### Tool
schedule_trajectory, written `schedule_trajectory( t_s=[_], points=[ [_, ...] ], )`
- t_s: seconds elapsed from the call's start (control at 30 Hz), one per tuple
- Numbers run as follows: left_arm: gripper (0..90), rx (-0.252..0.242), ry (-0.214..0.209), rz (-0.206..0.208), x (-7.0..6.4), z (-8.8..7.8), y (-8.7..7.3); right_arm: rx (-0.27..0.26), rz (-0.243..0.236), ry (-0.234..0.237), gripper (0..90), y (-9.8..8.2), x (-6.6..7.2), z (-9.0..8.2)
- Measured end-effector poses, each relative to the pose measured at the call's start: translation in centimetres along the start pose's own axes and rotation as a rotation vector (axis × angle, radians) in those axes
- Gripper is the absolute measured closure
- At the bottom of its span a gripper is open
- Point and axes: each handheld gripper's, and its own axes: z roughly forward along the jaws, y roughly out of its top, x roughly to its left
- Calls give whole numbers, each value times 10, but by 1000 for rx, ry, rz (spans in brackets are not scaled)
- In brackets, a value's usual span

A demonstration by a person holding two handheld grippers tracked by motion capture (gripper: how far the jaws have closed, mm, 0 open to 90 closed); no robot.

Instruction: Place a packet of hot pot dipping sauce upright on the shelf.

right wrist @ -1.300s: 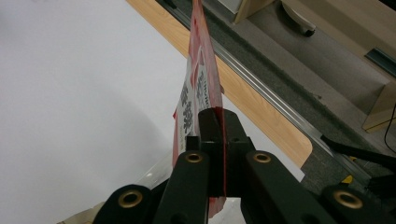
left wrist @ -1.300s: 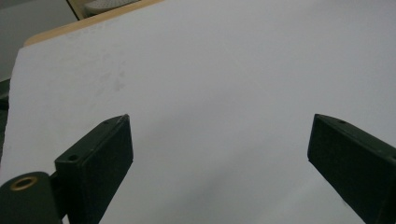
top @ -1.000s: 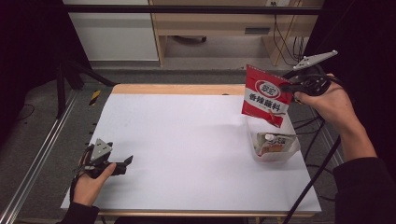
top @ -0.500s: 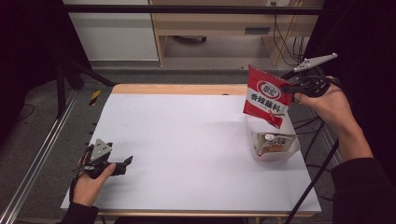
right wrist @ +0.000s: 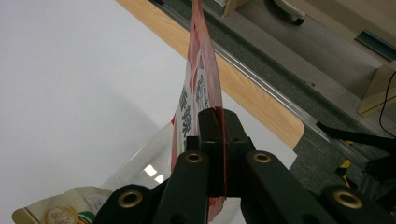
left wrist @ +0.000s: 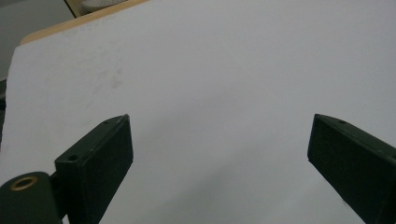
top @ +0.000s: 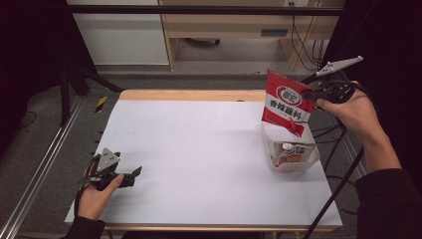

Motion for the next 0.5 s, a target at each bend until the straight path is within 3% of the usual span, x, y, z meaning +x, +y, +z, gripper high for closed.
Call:
schedule_trajectory(
  t_s=[0.23,0.5],
  points=[
    [67,-1,-2,0,-1,1,0,16,8,-8,900,-6,-2,1],
    [66,2,-4,2,-1,1,0,17,25,10,900,-14,0,17]
  ],
)
